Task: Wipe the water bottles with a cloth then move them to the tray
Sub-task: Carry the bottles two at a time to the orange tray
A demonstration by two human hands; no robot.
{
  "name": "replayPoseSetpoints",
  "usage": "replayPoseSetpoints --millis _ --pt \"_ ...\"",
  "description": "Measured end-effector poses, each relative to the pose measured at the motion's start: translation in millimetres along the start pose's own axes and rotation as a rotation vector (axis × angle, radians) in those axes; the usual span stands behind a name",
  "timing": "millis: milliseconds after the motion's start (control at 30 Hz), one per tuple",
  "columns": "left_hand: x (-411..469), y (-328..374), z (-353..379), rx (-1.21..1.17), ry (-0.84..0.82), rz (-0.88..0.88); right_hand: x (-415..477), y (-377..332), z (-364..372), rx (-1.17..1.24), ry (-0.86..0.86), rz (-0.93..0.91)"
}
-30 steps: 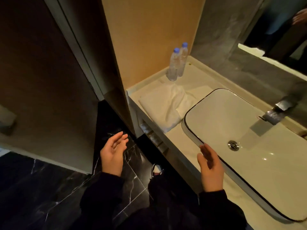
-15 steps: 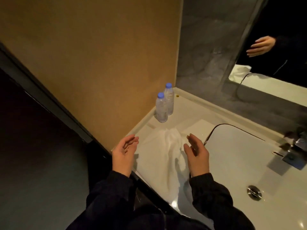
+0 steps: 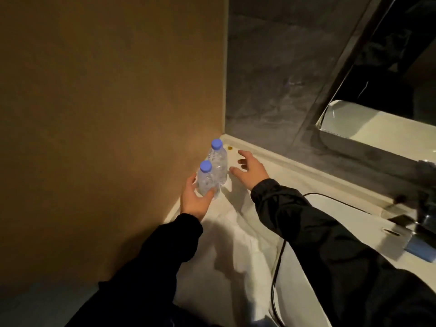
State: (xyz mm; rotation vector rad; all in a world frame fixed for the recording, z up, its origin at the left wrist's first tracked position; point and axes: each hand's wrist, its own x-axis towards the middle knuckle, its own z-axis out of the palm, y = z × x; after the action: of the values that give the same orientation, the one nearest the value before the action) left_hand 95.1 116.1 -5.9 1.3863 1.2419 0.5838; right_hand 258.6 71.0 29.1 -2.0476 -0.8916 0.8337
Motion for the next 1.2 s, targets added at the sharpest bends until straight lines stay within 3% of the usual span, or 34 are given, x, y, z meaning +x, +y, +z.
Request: replayPoseSetpoints --millis 167,300,567,667,900,1000,1200 --pt "36 11 13 0.047 -0.034 0.017 52 -15 12 -0.135 -0.082 0.012" --pt "50 4 20 0.224 -0.048 0.064 73 -13 28 -0.131 -0.132 0.032" --pt "55 -2 18 0.155 0.061 0.048 80 -20 51 -0.080 -0.099 0.013" --pt "55 -9 11 0.154 0.072 -0.022 72 -17 50 -0.175 -0.035 0.000" --pt "37 -1 -8 0.197 0.129 0.056 19 -4 32 0.040 0.198 0.071" --pt "24 11 -16 0.090 0.058 0.004 -11 -10 15 0.048 0.284 0.078" --pt "-15 49 -7 0.006 -0.174 0.166 -90 -8 -27 0.018 0.504 0.125"
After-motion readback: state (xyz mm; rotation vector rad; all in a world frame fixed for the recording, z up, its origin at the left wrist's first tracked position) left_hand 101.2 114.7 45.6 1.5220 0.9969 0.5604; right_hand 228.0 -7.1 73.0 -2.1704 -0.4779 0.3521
